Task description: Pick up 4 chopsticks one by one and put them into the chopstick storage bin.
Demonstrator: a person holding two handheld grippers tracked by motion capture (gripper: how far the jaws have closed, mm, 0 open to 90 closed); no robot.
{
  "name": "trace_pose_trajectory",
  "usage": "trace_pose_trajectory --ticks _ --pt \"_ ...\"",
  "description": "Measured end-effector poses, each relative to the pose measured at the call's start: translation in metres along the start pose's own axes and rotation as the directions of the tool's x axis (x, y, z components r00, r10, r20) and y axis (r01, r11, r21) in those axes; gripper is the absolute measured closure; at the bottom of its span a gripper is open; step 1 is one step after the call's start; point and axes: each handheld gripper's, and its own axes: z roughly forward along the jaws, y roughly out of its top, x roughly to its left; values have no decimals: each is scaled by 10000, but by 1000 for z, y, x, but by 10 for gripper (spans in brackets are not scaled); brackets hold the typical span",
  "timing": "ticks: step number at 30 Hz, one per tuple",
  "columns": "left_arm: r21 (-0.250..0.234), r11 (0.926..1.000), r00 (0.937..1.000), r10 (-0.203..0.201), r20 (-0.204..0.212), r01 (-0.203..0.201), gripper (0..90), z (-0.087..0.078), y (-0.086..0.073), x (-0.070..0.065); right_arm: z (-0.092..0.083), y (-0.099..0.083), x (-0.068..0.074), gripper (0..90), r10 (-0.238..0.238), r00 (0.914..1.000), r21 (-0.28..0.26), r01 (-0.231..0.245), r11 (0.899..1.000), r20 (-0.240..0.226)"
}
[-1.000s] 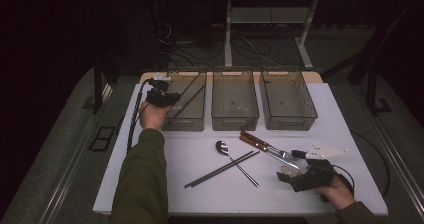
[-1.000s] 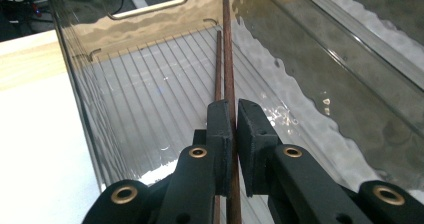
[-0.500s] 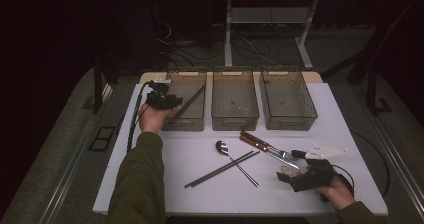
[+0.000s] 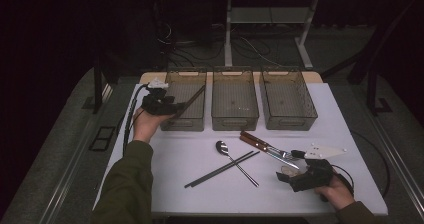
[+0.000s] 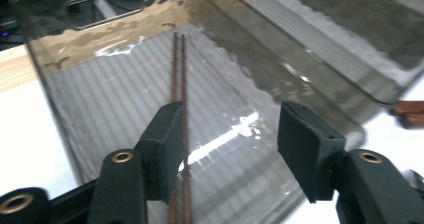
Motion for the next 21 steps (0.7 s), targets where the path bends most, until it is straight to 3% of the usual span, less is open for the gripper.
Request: trace_pose_trajectory --ticks 15,21 --pt "-358 9984 9912 473 1233 -432 326 -15 -18 -41 0 0 -1 7 -17 10000 0 17 10000 22" --pt "-511 9972 9871 620 1478 -550 293 -19 -29 -56 1 0 -1 6 -5 10000 13 5 10000 2"
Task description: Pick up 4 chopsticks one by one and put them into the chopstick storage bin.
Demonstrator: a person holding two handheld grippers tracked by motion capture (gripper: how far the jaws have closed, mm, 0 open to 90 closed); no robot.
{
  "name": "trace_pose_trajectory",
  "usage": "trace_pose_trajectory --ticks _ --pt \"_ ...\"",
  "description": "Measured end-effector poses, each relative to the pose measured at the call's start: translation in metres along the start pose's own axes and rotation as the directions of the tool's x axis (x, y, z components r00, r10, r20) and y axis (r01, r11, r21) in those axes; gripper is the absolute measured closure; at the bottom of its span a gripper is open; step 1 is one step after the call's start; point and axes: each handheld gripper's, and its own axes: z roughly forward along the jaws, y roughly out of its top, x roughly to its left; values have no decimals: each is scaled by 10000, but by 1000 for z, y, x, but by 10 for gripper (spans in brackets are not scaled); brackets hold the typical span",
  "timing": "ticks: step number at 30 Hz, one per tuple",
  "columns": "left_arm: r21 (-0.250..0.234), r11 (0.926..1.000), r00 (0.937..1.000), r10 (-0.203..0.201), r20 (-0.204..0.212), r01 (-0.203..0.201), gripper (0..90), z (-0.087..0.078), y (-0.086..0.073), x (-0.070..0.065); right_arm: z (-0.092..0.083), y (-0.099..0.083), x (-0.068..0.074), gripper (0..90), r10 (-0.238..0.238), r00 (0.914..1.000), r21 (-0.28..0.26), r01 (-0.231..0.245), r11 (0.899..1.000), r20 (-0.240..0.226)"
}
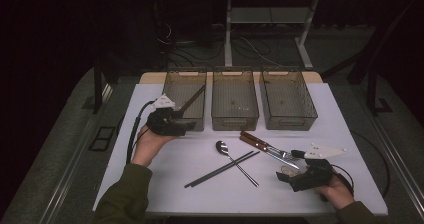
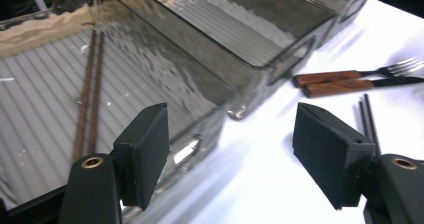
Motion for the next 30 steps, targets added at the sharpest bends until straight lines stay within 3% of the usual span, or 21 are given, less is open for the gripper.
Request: trace_pose_trajectory --ticks 13,30 --pt "96 9995 9993 306 225 -308 239 -4 -25 -29 0 0 1 6 -30 10000 17 30 10000 3" --pt "92 9987 9979 505 404 -509 212 -11 -50 -50 0 0 1 6 -76 10000 1 76 10000 -15"
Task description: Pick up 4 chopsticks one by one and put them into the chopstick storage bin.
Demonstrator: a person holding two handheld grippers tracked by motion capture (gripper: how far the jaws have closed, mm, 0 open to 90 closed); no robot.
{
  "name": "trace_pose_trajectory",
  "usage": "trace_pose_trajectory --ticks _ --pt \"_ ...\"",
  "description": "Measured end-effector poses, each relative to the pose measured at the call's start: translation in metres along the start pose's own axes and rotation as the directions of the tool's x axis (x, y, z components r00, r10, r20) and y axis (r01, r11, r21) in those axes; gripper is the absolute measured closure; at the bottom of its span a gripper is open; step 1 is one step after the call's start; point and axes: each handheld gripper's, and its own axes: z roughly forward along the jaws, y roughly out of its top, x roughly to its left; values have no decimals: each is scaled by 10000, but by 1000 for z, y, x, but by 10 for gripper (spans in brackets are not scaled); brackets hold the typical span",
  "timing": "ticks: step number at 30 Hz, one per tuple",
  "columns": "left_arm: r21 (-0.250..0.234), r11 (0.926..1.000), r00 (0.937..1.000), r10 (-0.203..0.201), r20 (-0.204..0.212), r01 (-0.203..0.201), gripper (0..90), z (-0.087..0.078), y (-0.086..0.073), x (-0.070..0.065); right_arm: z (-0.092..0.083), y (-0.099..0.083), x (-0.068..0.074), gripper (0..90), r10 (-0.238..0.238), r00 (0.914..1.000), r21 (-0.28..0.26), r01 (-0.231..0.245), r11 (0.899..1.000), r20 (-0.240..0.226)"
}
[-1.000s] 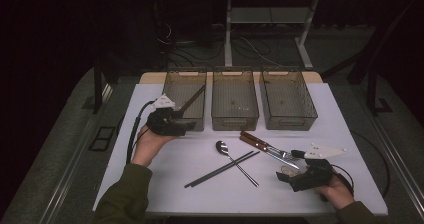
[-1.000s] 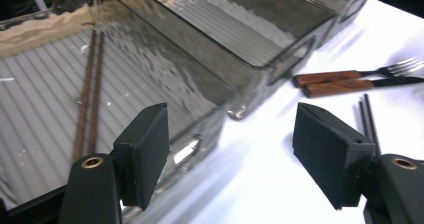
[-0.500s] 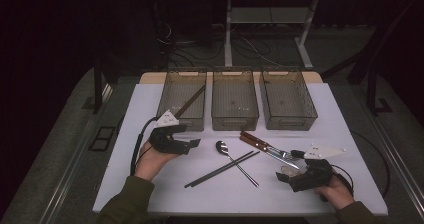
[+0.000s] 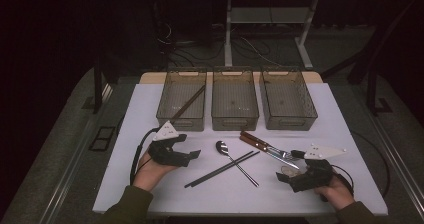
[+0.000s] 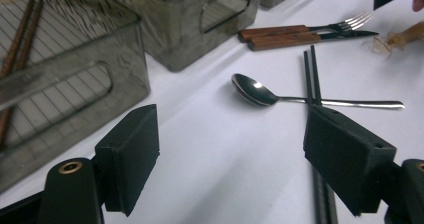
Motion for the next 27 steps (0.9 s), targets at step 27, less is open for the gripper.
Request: trace_pose_trajectory --ticks 27 --pt "797 9964 9952 215 959 -292 434 13 -23 -31 0 0 0 6 33 10000 40 -33 10000 26"
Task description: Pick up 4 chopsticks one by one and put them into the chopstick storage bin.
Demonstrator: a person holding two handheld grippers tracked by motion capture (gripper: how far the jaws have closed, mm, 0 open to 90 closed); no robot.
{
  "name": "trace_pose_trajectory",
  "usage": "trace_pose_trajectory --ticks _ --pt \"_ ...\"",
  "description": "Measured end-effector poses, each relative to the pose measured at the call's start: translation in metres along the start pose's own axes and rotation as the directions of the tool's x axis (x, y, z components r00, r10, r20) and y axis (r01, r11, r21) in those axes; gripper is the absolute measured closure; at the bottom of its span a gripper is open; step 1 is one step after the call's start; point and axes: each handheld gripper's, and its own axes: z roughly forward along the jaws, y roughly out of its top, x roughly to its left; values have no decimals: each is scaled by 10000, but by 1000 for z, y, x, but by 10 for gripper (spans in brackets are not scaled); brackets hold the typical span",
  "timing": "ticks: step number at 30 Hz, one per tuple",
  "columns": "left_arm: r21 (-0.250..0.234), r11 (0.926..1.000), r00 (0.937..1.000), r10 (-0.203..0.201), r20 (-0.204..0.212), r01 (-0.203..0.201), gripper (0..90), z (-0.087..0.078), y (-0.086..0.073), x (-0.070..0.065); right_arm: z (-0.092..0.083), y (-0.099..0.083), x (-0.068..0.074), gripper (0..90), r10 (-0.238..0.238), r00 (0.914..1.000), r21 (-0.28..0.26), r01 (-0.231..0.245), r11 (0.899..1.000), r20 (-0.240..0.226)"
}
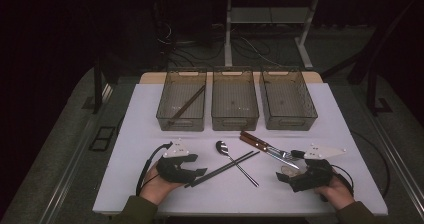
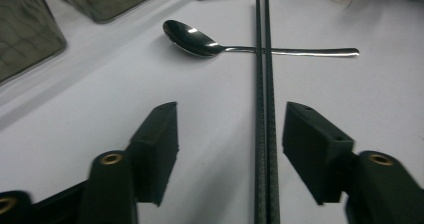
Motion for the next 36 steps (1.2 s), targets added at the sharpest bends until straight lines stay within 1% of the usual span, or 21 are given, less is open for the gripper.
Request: trace_pose_trajectory --ticks 4,7,8,9,10,12,15,17,18,21,24,27,29,33,34,35,36 --pt "-75 10000 9999 -11 113 11 545 2 0 0 0 0 0 6 3 10000 11 -3 10000 1" --pt "5 10000 9998 -40 202 39 599 5 1 0 0 0 0 6 9 10000 9 -9 10000 15" --pt "64 10000 9997 34 233 -36 616 5 1 0 0 0 0 7 1 10000 3 -1 10000 10" --pt "75 10000 9996 -16 273 14 633 6 1 -2 0 0 0 7 4 10000 6 -4 10000 13" --pt "134 9999 9995 35 322 -39 649 7 1 -2 0 0 0 6 0 10000 12 0 10000 15" --pt "173 9998 9993 12 370 -19 664 9 2 -4 1 0 0 6 2 10000 14 -2 10000 17" --pt "247 9996 9986 138 503 -151 704 12 4 -6 1 0 -1 6 0 10000 32 0 10000 26" --pt "332 9992 9983 209 539 -227 717 14 4 -8 1 0 0 6 -3 10000 21 3 10000 22" --pt "413 9986 9979 303 577 -327 721 15 4 -8 1 0 0 6 -5 10000 19 5 10000 18" --pt "554 9976 9974 371 616 -406 735 19 5 -10 1 0 -1 6 -3 10000 28 3 10000 33" --pt "596 9972 9973 408 618 -444 737 22 5 -11 1 0 0 6 -5 10000 34 5 10000 25" --pt "737 9960 9969 469 625 -514 743 24 4 -11 1 0 0 6 2 10000 35 -2 10000 32" --pt "797 9956 9971 439 629 -489 750 25 4 -11 1 0 0 7 -6 10000 36 6 10000 33" --pt "850 9950 9967 471 658 -526 764 26 4 -11 1 0 0 6 -8 10000 32 7 10000 27" --pt "906 9940 9963 555 662 -614 765 26 4 -10 1 0 0 6 -4 10000 30 4 10000 28" --pt "875 9946 9967 498 644 -553 769 27 4 -11 1 0 0 6 -8 10000 29 8 10000 27" --pt "928 9938 9964 546 650 -605 773 26 4 -10 1 0 0 6 -9 10000 31 8 10000 27"
